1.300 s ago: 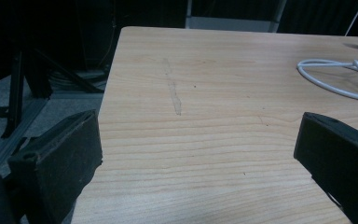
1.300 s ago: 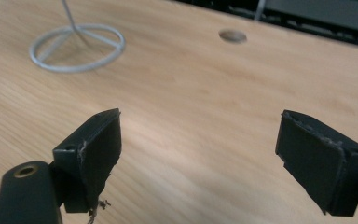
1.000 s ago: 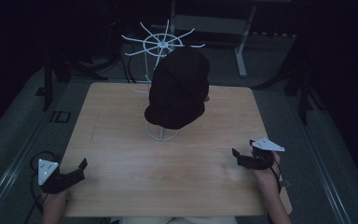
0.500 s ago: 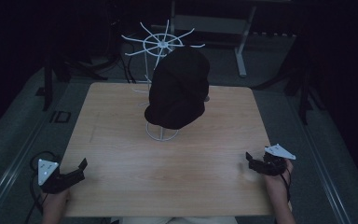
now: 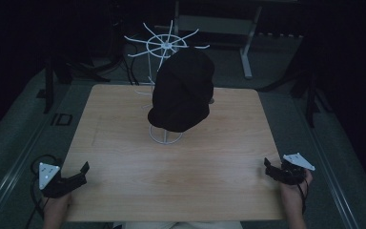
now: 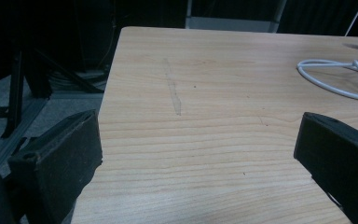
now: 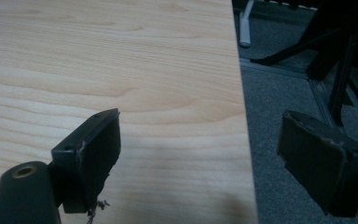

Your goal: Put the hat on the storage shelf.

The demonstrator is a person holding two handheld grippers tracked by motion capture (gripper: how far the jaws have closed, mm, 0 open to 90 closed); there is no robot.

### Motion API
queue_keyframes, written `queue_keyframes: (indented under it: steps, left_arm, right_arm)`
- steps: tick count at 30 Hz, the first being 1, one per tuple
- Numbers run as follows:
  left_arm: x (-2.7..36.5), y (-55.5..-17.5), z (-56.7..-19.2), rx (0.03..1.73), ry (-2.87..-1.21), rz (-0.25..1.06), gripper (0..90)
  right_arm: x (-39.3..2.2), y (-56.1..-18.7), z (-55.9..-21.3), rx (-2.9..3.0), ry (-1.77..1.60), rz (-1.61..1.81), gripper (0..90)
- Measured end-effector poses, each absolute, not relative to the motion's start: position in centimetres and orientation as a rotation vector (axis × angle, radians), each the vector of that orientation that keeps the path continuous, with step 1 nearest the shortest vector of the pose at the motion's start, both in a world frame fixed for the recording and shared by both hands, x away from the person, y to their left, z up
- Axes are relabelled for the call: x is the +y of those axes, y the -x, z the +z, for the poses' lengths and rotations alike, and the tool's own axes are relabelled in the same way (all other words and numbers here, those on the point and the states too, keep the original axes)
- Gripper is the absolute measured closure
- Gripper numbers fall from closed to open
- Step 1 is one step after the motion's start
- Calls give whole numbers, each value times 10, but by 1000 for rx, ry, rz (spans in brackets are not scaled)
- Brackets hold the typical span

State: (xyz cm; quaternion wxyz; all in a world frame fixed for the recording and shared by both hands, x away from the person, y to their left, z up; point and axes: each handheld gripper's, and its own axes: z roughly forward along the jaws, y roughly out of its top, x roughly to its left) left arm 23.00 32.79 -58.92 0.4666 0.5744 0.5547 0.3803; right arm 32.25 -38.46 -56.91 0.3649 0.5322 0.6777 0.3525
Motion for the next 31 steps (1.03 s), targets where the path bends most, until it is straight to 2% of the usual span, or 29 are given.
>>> queue_keyframes:
  steps: [31]
  left_arm:
    - [328, -230, -589, 1363, -1412, 930, 14]
  right_arm:
    - [-396, -317, -572, 1660, -1384, 918, 137]
